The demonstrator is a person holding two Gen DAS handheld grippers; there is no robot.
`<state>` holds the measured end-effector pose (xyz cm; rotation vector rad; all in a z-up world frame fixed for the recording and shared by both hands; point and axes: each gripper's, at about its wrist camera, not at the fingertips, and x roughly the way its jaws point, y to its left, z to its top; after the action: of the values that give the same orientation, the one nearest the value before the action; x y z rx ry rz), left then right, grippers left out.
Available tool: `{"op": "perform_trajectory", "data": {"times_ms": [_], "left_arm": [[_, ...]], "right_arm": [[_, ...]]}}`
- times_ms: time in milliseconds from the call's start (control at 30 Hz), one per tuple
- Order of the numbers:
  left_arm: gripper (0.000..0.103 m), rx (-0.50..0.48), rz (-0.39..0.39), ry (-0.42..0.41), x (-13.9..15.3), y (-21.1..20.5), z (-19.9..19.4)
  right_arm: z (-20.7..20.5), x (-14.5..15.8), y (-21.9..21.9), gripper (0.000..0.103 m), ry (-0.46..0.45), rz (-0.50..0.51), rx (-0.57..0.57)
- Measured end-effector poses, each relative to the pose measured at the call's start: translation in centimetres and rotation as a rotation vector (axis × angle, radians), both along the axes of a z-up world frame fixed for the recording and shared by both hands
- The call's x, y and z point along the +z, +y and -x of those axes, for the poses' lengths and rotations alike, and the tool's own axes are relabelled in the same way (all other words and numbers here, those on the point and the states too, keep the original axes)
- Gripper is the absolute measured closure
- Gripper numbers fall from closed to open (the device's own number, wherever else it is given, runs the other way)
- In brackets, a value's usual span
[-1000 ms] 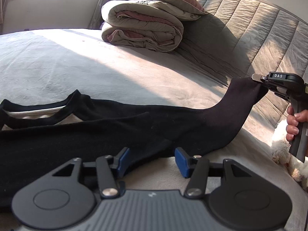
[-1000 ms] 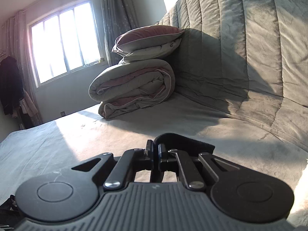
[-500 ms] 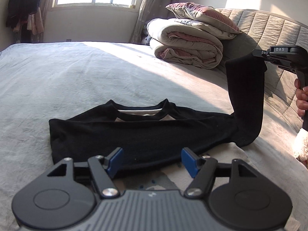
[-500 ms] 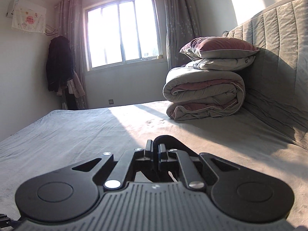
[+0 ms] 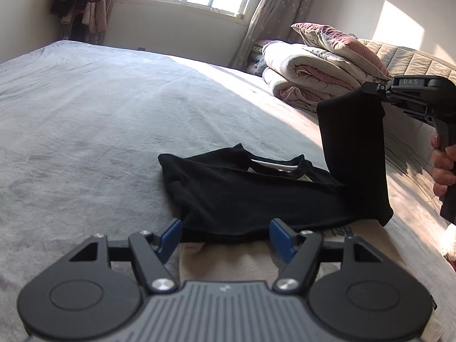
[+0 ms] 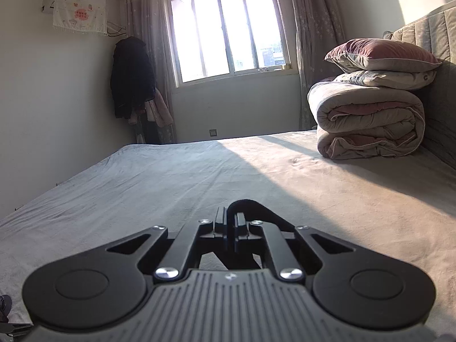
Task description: Fold clothes
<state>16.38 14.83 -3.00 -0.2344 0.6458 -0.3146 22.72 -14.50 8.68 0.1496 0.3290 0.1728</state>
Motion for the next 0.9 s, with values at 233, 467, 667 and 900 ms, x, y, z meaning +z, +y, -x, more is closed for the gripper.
{"op": "perform_trajectory", "data": {"times_ms": [233, 467, 667, 900], "left_arm": [[0.043, 0.018, 0.128, 0.024, -0.7, 2.0, -0.7], [0.043, 0.007, 0.253, 0.062, -1.4, 2.4, -1.7], [0.047, -0.046, 0.284, 0.084, -1.7, 1.2, -2.6], [0.047, -0.059, 0.494, 0.164, -3.4, 1.7, -4.4]], "right_arm": [[-0.4, -3.9, 4.6, 0.096, 0.093, -0.034, 0.098], [0.1, -8.7, 7.2, 0.096, 0.221, -0.034, 0.179], [1.8, -12.5, 8.2, 0.087, 0.374, -0.039, 0.24], [3.6, -11.6, 7.2, 0.05, 0.32, -0.114, 0.268]]}}
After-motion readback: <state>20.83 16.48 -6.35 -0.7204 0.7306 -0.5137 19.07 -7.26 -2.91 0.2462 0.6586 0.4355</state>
